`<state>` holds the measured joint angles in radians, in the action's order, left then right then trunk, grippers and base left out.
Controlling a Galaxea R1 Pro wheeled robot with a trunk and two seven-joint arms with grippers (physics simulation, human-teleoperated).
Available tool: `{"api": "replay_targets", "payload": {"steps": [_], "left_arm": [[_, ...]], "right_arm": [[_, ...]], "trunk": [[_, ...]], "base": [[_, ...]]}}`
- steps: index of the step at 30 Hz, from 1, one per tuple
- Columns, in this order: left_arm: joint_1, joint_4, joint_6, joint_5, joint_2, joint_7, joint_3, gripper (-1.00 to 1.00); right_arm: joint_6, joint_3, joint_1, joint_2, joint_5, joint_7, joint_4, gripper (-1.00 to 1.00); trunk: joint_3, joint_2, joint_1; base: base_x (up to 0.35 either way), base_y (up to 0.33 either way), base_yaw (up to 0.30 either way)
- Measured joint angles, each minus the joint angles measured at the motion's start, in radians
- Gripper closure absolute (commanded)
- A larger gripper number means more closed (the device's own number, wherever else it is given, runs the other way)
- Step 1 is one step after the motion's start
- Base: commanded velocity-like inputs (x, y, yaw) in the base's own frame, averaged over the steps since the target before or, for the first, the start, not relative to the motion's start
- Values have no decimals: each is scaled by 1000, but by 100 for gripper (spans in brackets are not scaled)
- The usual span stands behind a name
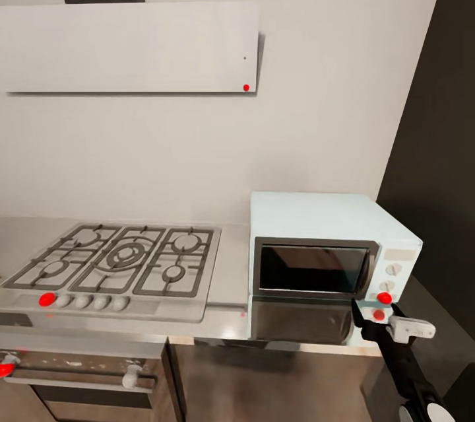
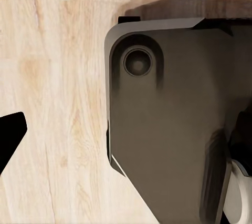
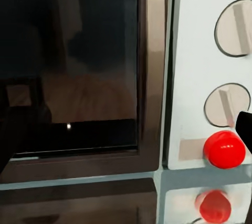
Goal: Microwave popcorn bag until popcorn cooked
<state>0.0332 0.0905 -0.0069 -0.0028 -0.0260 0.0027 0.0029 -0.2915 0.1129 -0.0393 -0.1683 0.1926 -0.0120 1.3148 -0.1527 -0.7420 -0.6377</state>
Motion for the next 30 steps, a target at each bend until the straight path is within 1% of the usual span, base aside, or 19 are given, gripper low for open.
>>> {"api": "replay_targets", "payload": {"steps": [3, 9, 14, 30], "left_arm": [[0, 0, 0, 0, 0, 0, 0, -100], [0, 0, 0, 0, 0, 0, 0, -100], [0, 0, 0, 0, 0, 0, 0, -100], [0, 0, 0, 0, 0, 0, 0, -100]], "right_arm": [[0, 0, 0, 0, 1, -2, 0, -100], [0, 0, 0, 0, 2, -1, 0, -100], [0, 0, 0, 0, 1, -1, 0, -100], [-2, 0, 0, 0, 1, -2, 0, -100]], "trunk": [[0, 0, 0], [0, 0, 0], [0, 0, 0], [0, 0, 0]], "base": [[29, 0, 0], [210, -3, 0], [181, -169, 0], [47, -44, 0]]}}
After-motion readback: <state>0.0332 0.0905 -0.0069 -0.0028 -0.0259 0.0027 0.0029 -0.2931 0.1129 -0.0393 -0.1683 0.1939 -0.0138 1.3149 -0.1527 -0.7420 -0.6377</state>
